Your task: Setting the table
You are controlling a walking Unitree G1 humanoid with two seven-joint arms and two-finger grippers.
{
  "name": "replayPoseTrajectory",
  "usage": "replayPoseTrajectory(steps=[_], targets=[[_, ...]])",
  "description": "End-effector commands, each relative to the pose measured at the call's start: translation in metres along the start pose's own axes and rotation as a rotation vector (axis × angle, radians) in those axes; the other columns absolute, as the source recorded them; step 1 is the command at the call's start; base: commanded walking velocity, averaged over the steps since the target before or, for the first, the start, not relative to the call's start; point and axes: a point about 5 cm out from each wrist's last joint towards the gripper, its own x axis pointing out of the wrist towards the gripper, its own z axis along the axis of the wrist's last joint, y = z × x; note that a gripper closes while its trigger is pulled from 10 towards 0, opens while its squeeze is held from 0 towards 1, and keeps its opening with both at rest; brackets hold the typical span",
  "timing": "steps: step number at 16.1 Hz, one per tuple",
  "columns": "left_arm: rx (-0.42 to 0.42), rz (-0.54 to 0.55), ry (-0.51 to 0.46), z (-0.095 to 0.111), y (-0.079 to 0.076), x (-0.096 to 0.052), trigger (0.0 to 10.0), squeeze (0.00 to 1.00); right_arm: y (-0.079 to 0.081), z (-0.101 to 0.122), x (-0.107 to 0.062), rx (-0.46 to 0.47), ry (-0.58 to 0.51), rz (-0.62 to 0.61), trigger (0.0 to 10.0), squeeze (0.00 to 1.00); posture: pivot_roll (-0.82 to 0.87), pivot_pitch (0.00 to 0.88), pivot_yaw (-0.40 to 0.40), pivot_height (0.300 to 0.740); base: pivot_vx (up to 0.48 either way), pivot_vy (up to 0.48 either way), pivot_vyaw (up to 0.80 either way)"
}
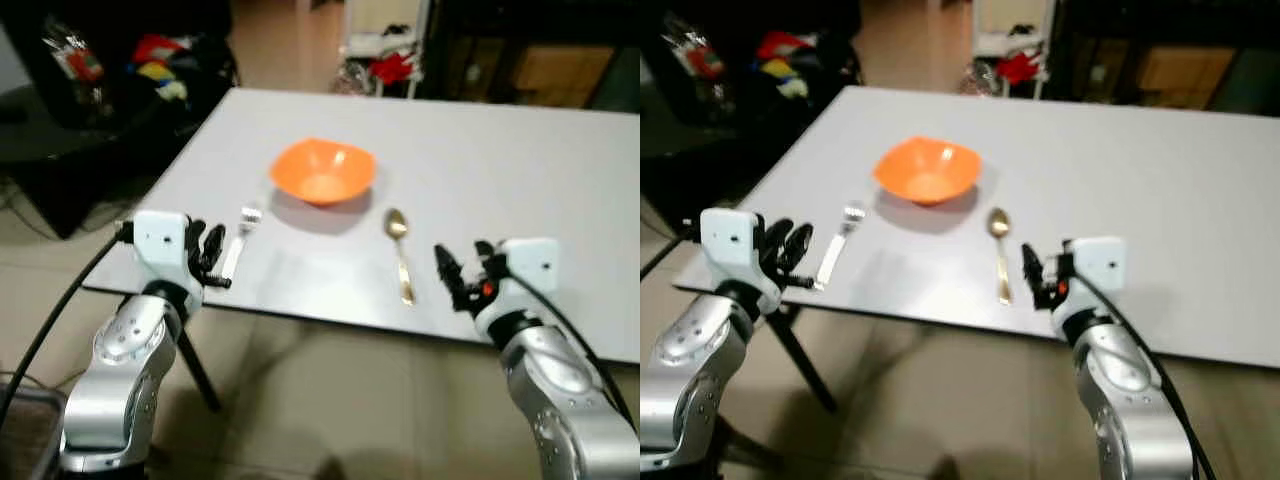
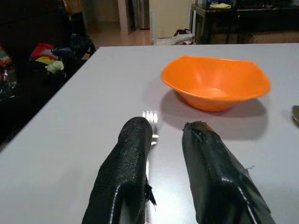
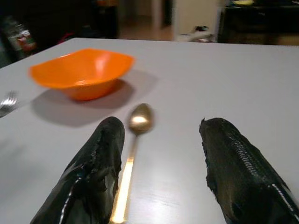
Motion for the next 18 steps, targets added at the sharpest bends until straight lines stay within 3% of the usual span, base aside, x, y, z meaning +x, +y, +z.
replayPoseTrajectory(steps=[1,3,4,5,6,7,8,9,12,15,17,18], targets=[[0.022,0.017,0.03,-0.001,0.002,-0.003,10.0,0.0,0.005,0.002,0.003,0.02,0.006,0.025,10.0,0.0,0.07,0.0,0.014,0.74,0.0,-0.472,0.0],[0.029,0.035,0.06,-0.004,0.004,-0.007,10.0,0.0,0.006,-0.004,-0.001,-0.025,0.038,0.067,10.0,0.0,0.07,0.0,0.03,0.74,0.0,0.0,0.0],[0.034,0.047,0.072,-0.007,0.006,-0.007,10.0,0.0,0.005,-0.005,-0.002,-0.057,0.036,0.064,10.0,0.19,0.06,0.0,0.039,0.74,0.0,0.0,0.8],[-0.012,0.053,0.082,-0.012,0.004,-0.008,10.0,0.0,0.004,-0.005,-0.006,-0.08,0.019,0.032,10.0,1.0,0.04,0.0,0.045,0.74,0.0,0.0,0.8],[-0.003,0.054,0.081,-0.011,0.002,-0.006,10.0,0.63,0.002,-0.003,-0.004,-0.056,0.017,0.019,10.0,1.0,0.05,0.0,0.039,0.74,0.0,0.0,0.8],[0.018,0.071,0.072,-0.006,0.002,-0.006,10.0,1.0,0.001,0.0,-0.001,-0.07,0.011,0.032,10.0,1.0,0.06,0.0,0.043,0.74,0.0,0.0,0.8],[0.012,0.07,0.005,0.001,0.003,-0.005,10.0,1.0,-0.004,0.002,0.001,-0.136,-0.013,0.029,10.0,1.0,0.06,0.0,0.046,0.74,0.0,0.0,0.8],[0.005,0.059,0.001,0.001,0.004,-0.005,10.0,1.0,-0.007,0.002,0.0,-0.148,-0.018,0.018,10.0,1.0,0.05,0.0,0.051,0.74,0.0,0.0,0.8],[0.069,0.102,0.002,-0.005,0.009,-0.001,10.0,1.0,-0.014,0.004,-0.007,-0.116,-0.045,-0.047,10.0,1.0,0.02,0.0,0.06,0.74,0.0,0.0,0.8],[0.057,0.139,0.003,-0.002,0.008,0.001,10.0,1.0,-0.019,0.005,-0.003,-0.128,-0.033,-0.037,10.0,1.0,0.02,0.0,0.056,0.74,0.0,0.0,0.8],[-0.017,0.127,0.063,-0.019,0.004,-0.008,10.0,1.0,-0.015,0.001,-0.01,-0.115,-0.03,-0.02,10.0,1.0,0.0,0.0,0.058,0.74,0.0,0.0,0.8],[0.009,0.13,0.071,-0.018,0.002,-0.007,10.0,1.0,-0.014,0.003,-0.011,-0.09,-0.034,-0.021,10.0,1.0,0.01,0.0,0.055,0.74,0.0,0.0,0.8]])
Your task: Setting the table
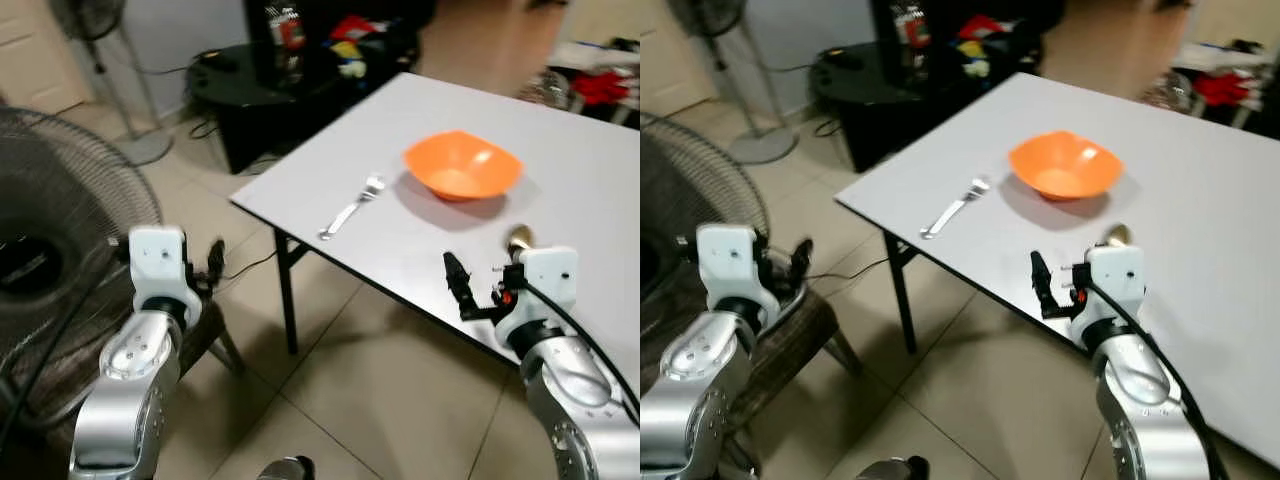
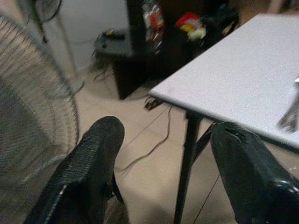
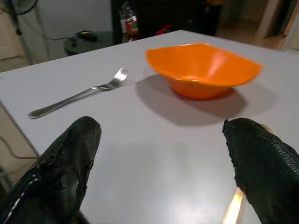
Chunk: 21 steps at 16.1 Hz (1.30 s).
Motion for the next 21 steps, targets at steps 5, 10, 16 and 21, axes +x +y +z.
replayPoseTrajectory(steps=[5,10,16,21], targets=[[0.027,-0.017,0.025,0.001,0.015,-0.003,10.0,1.0,0.005,0.008,0.0,0.004,-0.045,0.028,10.0,1.0,0.0,0.0,0.071,0.74,0.0,0.0,0.8],[0.0,-0.023,0.003,0.008,0.007,-0.002,10.0,1.0,0.001,0.016,0.007,-0.009,-0.073,0.037,10.0,1.0,0.01,0.0,0.044,0.74,0.0,0.0,0.8],[0.038,0.001,0.013,0.008,0.013,-0.007,10.0,1.0,-0.002,0.009,0.011,-0.016,-0.05,0.014,10.0,1.0,0.05,0.0,0.037,0.74,0.0,0.0,0.8],[0.133,0.075,-0.113,0.03,0.011,0.006,10.0,1.0,0.0,0.012,0.017,0.01,-0.065,-0.004,10.0,1.0,0.06,0.0,0.054,0.74,0.0,0.0,0.8]])
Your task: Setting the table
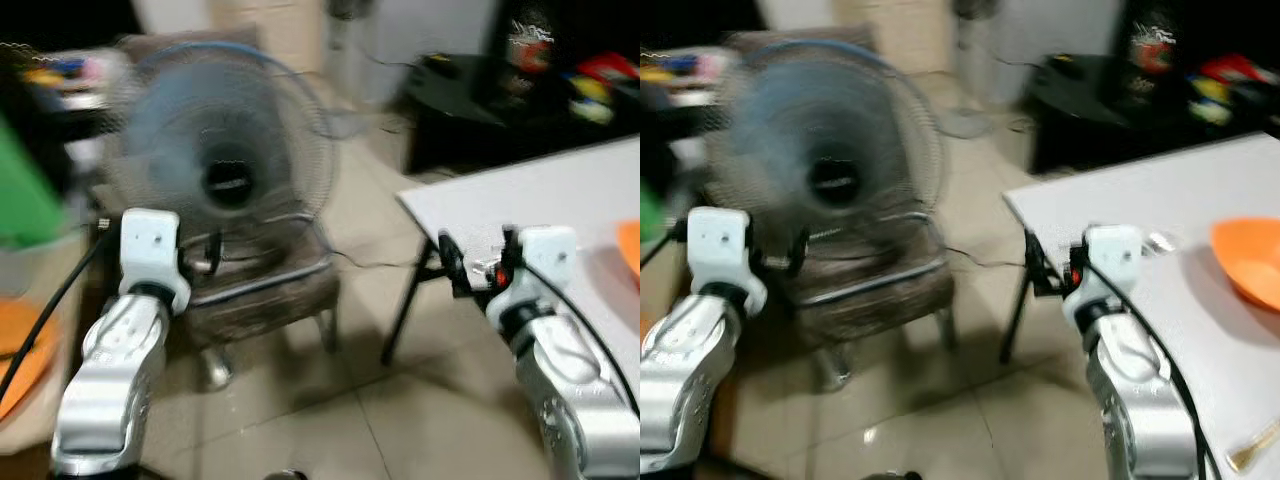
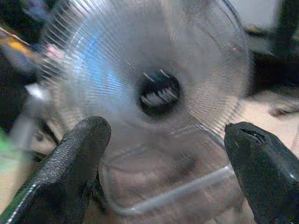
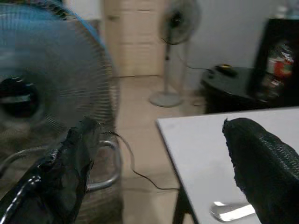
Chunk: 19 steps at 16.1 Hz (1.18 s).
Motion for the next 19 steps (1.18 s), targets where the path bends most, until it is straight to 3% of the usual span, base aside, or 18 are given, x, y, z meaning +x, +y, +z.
replayPoseTrajectory(steps=[1,3,5,8,11,13,17,19], targets=[[0.0,0.04,0.006,-0.004,0.01,0.002,10.0,1.0,-0.001,-0.009,-0.003,0.008,0.027,-0.019,10.0,1.0,0.04,0.0,0.065,0.74,0.0,0.0,0.8],[-0.006,0.017,0.044,-0.008,0.01,-0.001,10.0,1.0,-0.004,-0.009,-0.009,0.025,0.031,-0.047,10.0,1.0,0.04,0.0,0.06,0.74,0.0,0.0,0.8],[-0.039,-0.03,0.056,-0.007,0.005,-0.005,10.0,1.0,-0.001,-0.003,-0.005,0.019,0.027,-0.008,10.0,1.0,0.05,0.0,0.053,0.74,0.0,0.0,0.8],[-0.042,-0.051,0.091,-0.024,0.002,-0.015,10.0,1.0,-0.002,-0.012,-0.016,-0.007,0.047,-0.009,10.0,1.0,0.03,0.0,0.063,0.74,0.0,0.0,0.8],[-0.038,-0.06,0.081,-0.012,0.006,-0.011,10.0,1.0,0.004,-0.006,-0.009,0.029,0.032,0.019,10.0,1.0,0.05,0.0,0.07,0.74,0.0,0.0,0.8],[-0.05,-0.062,0.059,-0.008,0.006,-0.007,10.0,1.0,0.009,-0.014,-0.008,0.022,0.046,0.035,10.0,1.0,0.04,0.0,0.098,0.74,0.0,0.0,0.8],[-0.03,-0.087,0.021,-0.006,0.002,0.004,10.0,1.0,0.01,-0.011,-0.004,0.078,0.031,0.016,10.0,1.0,0.05,0.0,0.083,0.74,0.0,0.0,0.8],[-0.033,-0.156,0.019,-0.011,-0.004,0.0,10.0,1.0,0.009,-0.015,-0.002,0.071,0.042,0.031,10.0,1.0,0.05,0.0,0.076,0.74,0.0,0.0,0.8]])
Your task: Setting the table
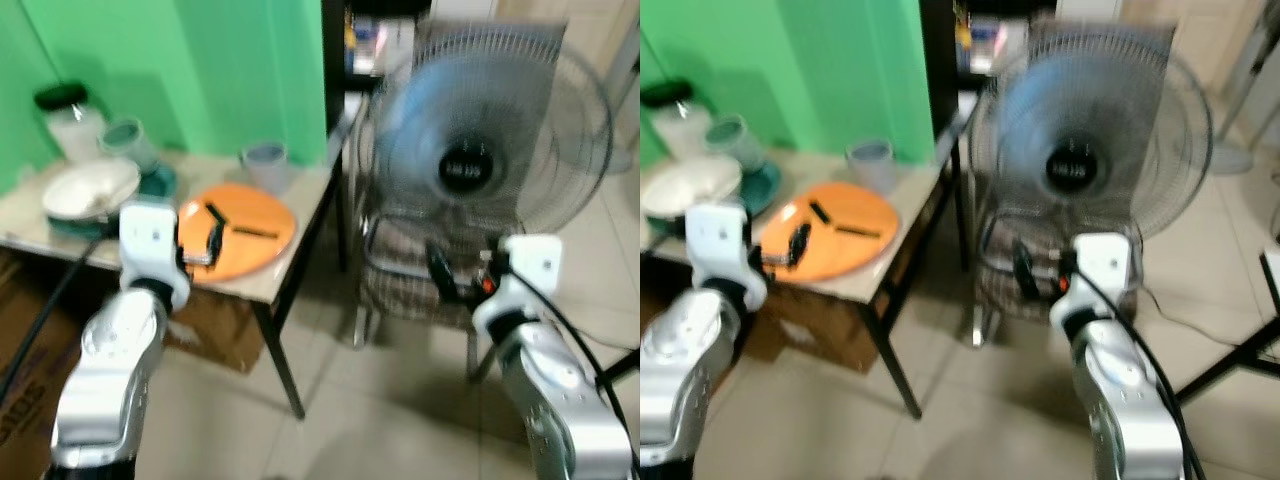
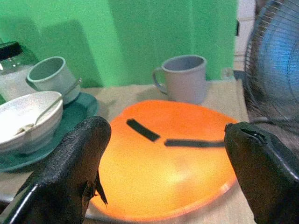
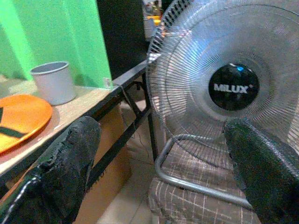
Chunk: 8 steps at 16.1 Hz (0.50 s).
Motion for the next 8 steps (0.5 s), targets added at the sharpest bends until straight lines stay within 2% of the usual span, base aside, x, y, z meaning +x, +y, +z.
replayPoseTrajectory(steps=[1,3,4,5,6,7,8], targets=[[0.057,-0.051,-0.036,0.002,-0.005,-0.002,10.0,1.0,-0.003,-0.005,0.002,-0.002,0.017,-0.018,10.0,1.0,0.05,0.0,0.077,0.74,0.0,0.0,0.8],[0.039,-0.033,-0.014,-0.002,-0.003,-0.005,10.0,1.0,-0.006,-0.008,0.001,-0.046,0.042,-0.079,10.0,1.0,0.04,0.0,0.075,0.74,0.0,0.0,0.8],[0.033,-0.033,-0.003,-0.003,-0.002,-0.006,10.0,0.99,-0.007,-0.009,0.001,-0.029,0.044,-0.098,10.0,1.0,0.05,0.0,0.062,0.74,0.0,0.0,0.0],[0.049,-0.025,-0.013,-0.002,-0.001,-0.007,10.0,0.86,-0.008,-0.01,0.004,-0.038,0.05,-0.127,10.0,1.0,0.07,0.0,0.052,0.74,0.0,0.0,0.0],[0.046,0.001,-0.019,-0.003,-0.001,-0.009,10.0,0.36,-0.006,-0.014,0.009,-0.111,0.066,-0.112,10.0,1.0,0.08,0.0,0.043,0.74,0.0,0.0,0.0],[0.052,0.0,-0.023,-0.003,-0.002,-0.011,10.0,0.26,-0.004,-0.015,0.012,-0.14,0.082,-0.097,10.0,1.0,0.08,0.0,0.035,0.74,0.0,0.0,0.0],[0.051,-0.003,-0.021,-0.005,-0.003,-0.013,10.0,0.09,-0.003,-0.014,0.014,-0.117,0.076,-0.088,10.0,1.0,0.09,0.0,0.023,0.74,0.0,0.0,0.0]])
